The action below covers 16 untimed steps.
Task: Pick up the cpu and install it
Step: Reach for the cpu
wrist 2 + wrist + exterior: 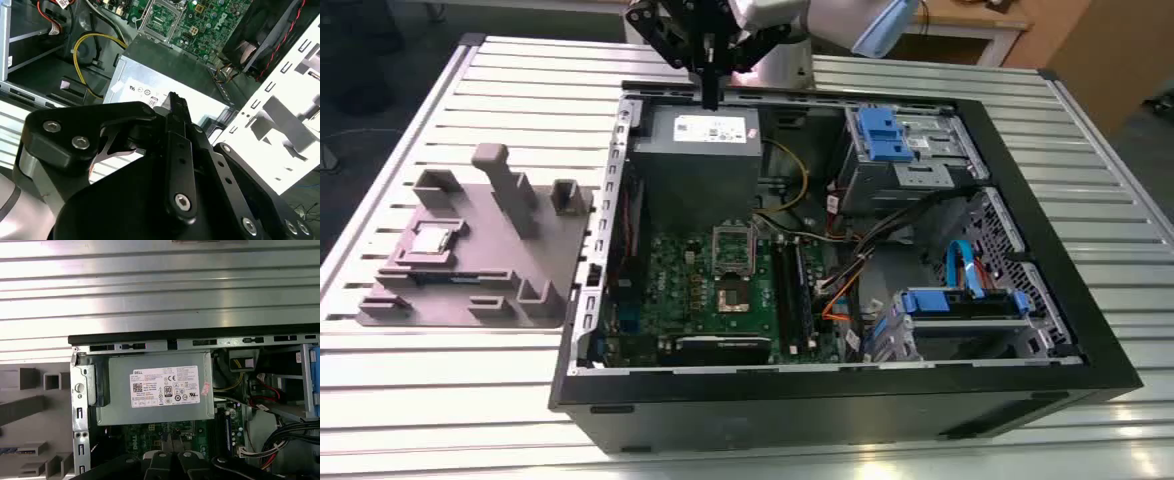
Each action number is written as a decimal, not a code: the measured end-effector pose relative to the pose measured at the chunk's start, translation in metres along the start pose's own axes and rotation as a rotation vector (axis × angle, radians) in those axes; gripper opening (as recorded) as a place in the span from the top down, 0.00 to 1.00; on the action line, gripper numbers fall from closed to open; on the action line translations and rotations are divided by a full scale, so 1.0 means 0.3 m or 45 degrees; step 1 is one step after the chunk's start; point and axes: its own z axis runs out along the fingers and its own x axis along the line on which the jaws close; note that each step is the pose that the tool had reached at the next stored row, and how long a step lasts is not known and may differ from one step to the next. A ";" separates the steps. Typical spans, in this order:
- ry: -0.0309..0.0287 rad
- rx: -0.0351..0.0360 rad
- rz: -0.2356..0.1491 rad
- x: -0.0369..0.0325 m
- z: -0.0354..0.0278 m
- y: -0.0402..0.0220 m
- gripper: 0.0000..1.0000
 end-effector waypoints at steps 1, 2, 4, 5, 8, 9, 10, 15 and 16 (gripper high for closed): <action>0.0000 0.0000 0.000 0.000 0.000 0.000 0.90; 0.0000 0.0000 0.000 0.000 0.000 0.000 0.90; 0.0000 0.0000 0.000 0.000 0.000 0.000 0.90; 0.0000 0.0000 0.000 0.000 0.000 0.000 0.90; 0.0000 0.0000 0.000 0.001 0.000 0.000 0.90; -0.0001 -0.0001 0.000 0.001 0.000 0.000 0.90; 0.0000 0.0000 0.000 0.002 0.000 0.000 0.90; 0.0000 0.0000 0.000 0.054 -0.001 -0.004 0.90; -0.0001 0.0000 0.000 0.054 -0.001 -0.004 0.90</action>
